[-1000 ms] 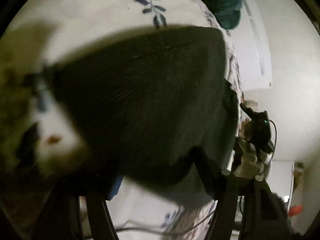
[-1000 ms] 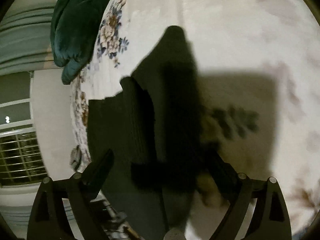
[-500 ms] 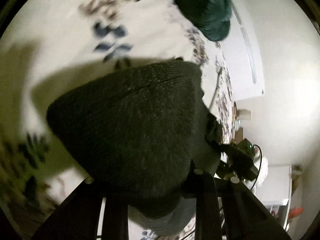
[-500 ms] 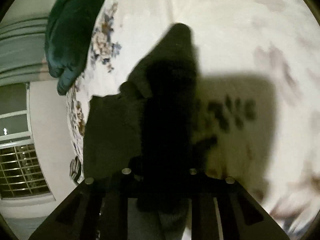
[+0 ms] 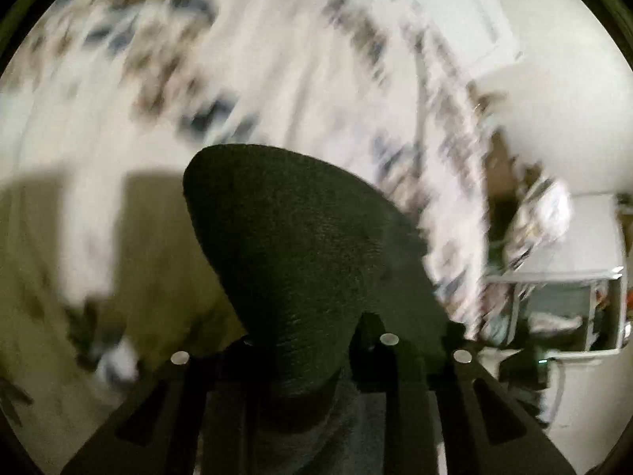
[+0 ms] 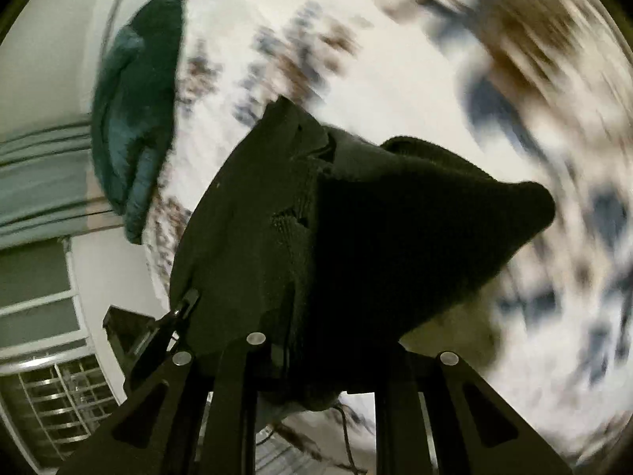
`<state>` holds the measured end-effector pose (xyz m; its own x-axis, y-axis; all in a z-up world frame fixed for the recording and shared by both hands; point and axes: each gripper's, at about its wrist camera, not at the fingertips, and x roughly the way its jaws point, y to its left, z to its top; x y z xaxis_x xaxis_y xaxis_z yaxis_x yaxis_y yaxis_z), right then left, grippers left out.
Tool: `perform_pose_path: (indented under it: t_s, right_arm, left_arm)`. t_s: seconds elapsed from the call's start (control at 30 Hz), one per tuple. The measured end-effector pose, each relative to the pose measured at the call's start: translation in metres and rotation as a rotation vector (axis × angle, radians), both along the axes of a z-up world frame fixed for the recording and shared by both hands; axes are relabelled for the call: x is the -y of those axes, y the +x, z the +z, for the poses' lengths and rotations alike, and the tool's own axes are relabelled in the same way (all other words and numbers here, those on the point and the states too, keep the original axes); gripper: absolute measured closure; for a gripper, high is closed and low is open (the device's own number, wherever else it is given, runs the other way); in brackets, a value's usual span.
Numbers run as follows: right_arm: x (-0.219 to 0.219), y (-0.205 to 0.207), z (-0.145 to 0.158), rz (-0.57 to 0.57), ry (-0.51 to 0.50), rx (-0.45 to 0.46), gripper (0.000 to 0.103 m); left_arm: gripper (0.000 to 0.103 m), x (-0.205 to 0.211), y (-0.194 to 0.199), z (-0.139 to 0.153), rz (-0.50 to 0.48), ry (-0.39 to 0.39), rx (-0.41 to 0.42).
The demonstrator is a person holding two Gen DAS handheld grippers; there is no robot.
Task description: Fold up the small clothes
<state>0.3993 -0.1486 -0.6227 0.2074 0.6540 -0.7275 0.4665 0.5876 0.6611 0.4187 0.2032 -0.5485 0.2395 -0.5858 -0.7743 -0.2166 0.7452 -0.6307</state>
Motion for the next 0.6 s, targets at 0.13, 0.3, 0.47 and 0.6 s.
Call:
perform_pose_path:
  t_s: [0.13,0.3,0.47,0.6]
  right_arm:
    - [0.004,-0.036,-0.046,-0.020,-0.023,-0.087,0.079]
    - [0.019,-0.039,-0.054,0.017,-0.030,-0.128,0.051]
    - [0.038,-0.060,-0.024,0.089,-0.076,-0.179,0.041]
    - [0.051,-0.067,0.014,0.167,-0.170,-0.185,0.041]
  left_arm:
    - [0.063,-0.012,-0.041,-0.051,0.129,-0.066,-0.073]
    - [0.060,-0.021,-0.062,-0.027,0.249,-0.094,-0.013]
    - [0.058,-0.030,-0.102,0.020,0.302,-0.027,0.025]
    - [0.042,-0.025,-0.122,0.036,0.282,0.056,0.022]
